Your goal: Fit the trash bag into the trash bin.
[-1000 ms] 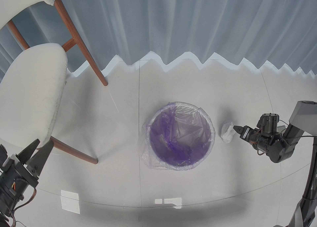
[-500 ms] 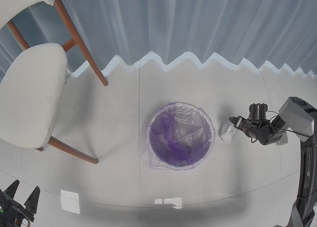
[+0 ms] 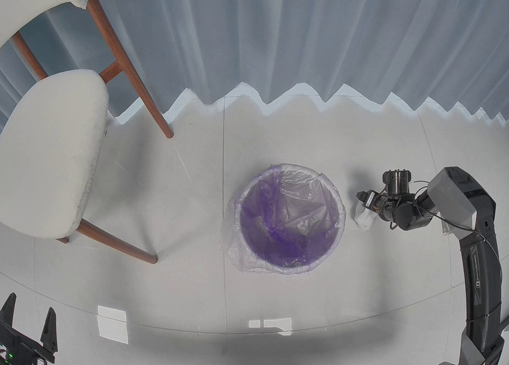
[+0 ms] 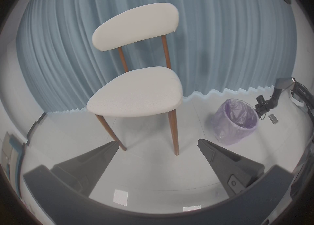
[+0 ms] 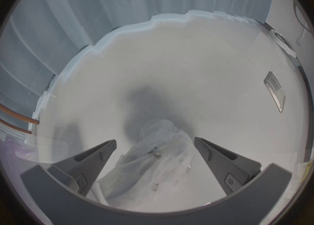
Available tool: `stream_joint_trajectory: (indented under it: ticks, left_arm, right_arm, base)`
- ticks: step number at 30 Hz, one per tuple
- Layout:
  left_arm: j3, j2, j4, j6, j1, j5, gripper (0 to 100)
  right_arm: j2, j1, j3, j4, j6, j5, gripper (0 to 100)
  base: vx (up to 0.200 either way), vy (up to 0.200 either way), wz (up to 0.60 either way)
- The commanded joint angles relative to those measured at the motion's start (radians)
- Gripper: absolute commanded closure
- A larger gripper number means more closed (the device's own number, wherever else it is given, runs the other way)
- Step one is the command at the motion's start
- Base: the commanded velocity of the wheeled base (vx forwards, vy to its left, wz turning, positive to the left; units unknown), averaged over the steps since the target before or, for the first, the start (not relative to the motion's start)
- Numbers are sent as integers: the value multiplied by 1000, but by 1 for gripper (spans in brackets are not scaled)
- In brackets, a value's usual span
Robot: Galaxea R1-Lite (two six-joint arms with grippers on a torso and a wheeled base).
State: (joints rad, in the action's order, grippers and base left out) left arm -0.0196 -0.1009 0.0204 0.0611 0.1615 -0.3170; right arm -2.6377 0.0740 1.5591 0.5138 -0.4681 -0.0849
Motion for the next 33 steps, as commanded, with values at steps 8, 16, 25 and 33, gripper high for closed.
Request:
stream_joint_trajectory:
  ticks: [8, 16, 25, 33]
  left_arm:
    - [18, 3, 24, -43, 16, 87, 0]
    - [20, 4, 27, -52, 13, 157, 0]
    - [20, 12, 24, -99, -125, 174, 0]
    - [20, 98, 29, -98, -160, 205, 0]
  right_arm:
    - [-90, 29, 93, -32, 6, -22, 100]
    - [-25, 26, 19, -35, 9, -36, 100]
    - [133, 21, -145, -14, 3, -36, 100]
    - [222, 29, -264, 22, 46, -36, 100]
  base:
    - [0, 0, 0]
    - [0, 0, 0]
    - [0, 0, 0]
    - [0, 0, 0]
